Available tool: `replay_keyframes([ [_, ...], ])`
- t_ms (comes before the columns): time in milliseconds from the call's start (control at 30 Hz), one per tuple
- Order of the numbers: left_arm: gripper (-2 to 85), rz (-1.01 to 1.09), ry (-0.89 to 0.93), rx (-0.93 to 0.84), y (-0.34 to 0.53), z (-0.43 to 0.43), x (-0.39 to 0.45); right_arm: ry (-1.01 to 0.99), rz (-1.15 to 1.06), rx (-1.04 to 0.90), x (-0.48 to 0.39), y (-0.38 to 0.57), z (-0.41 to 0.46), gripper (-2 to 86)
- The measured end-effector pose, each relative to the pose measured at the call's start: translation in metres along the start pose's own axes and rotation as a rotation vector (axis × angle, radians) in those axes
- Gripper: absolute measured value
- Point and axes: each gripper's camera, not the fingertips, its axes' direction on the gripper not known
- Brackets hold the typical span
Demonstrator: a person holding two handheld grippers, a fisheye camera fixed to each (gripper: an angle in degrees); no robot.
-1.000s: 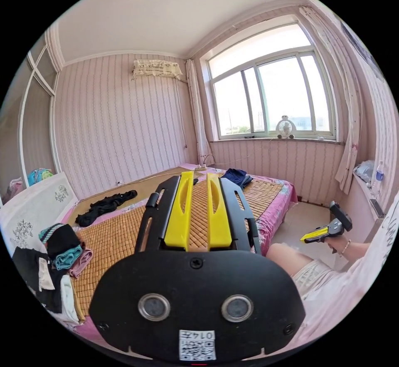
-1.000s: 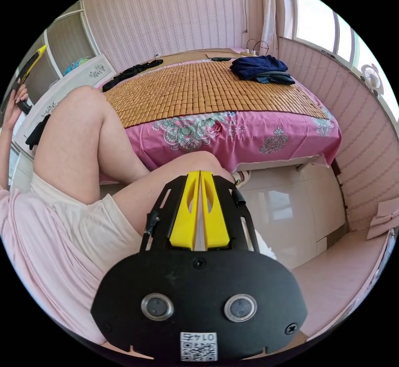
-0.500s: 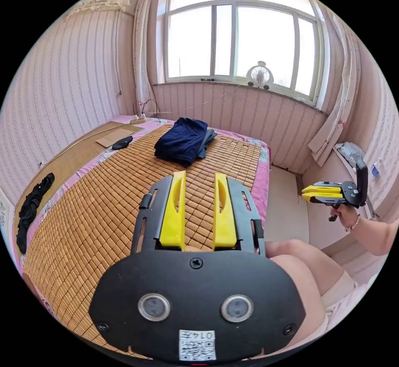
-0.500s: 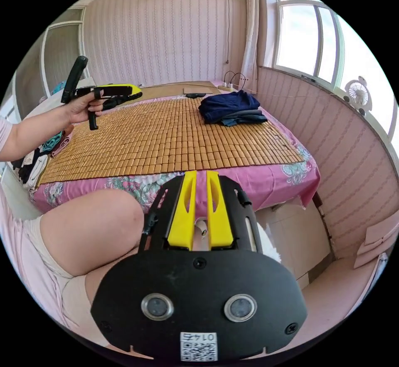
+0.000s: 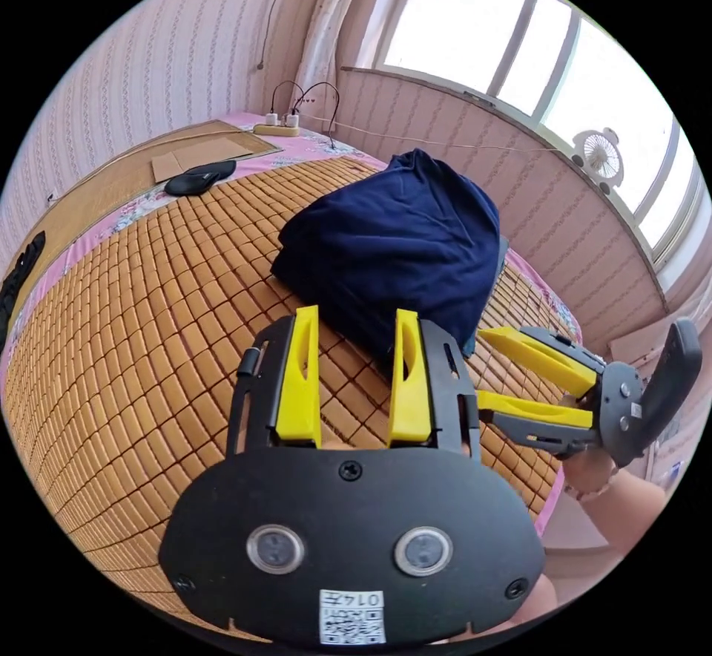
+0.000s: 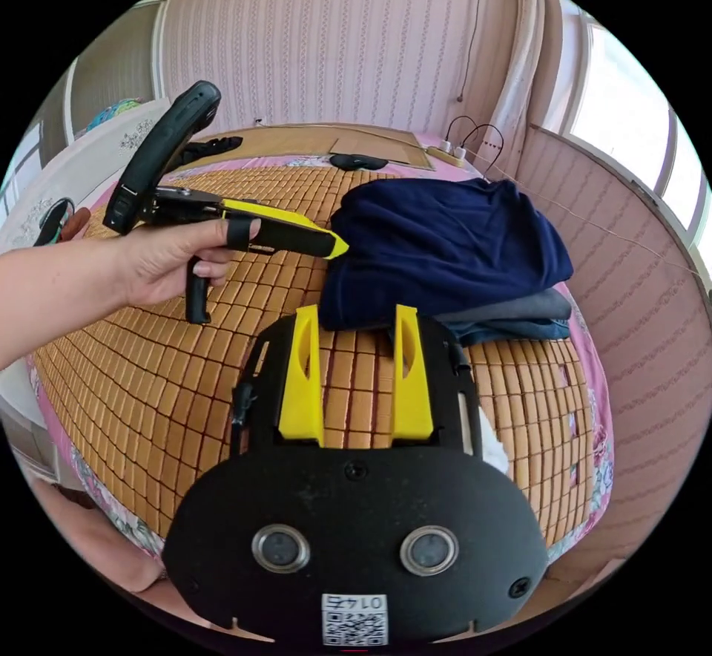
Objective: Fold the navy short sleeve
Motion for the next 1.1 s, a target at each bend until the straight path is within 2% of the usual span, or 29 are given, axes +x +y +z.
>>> replay_keyframes([
  [100, 13.8, 0.011, 0.039, 0.014, -0.011, 0.031, -0.002, 0.057, 0.068, 0.043, 0.012, -0.009, 0.025, 10.0],
  [200, 6.8, 0.094, 0.088, 0.005, -0.016, 0.043, 0.002, 0.112, -0.012, 0.015, 0.014, -0.014, 0.032, 5.7],
  [300, 2.8, 0.118, 0.084, 0.018, -0.02, 0.027, 0.005, 0.04, -0.006, 0.048, 0.026, -0.01, 0.011, 2.3],
  [433, 2.3, 0.252, 0.181, 0.145, -0.004, -0.049, 0.033, -0.117, 0.068, 0.185, 0.036, 0.013, -0.062, 1.1],
  [533, 3.3, 0.442, 0.252, 0.17, 0.042, -0.119, 0.067, -0.327, 0.132, 0.235, 0.021, 0.059, -0.118, 0.7],
  [633, 5.3, 0.512, 0.272, 0.107, 0.12, -0.158, 0.084, -0.358, 0.199, 0.128, -0.006, 0.125, -0.135, 1.3],
  [700, 6.6, 0.512, 0.236, 0.033, 0.176, -0.16, 0.08, -0.339, 0.306, 0.035, -0.013, 0.17, -0.124, 2.1],
  [800, 7.7, 0.359, 0.162, -0.076, 0.256, -0.167, 0.044, -0.338, 0.441, -0.049, -0.022, 0.223, -0.124, 3.5],
  [900, 8.0, 0.243, 0.099, -0.079, 0.314, -0.189, 0.015, -0.26, 0.376, -0.071, -0.045, 0.227, -0.133, 6.4],
  [967, 8.3, 0.206, 0.024, -0.133, 0.337, -0.192, 0.005, -0.266, 0.22, -0.087, -0.073, 0.202, -0.124, 8.5],
  [1100, 8.4, 0.147, -0.007, -0.143, 0.337, -0.188, -0.003, -0.276, -0.08, -0.185, -0.121, 0.15, -0.088, 11.9],
])
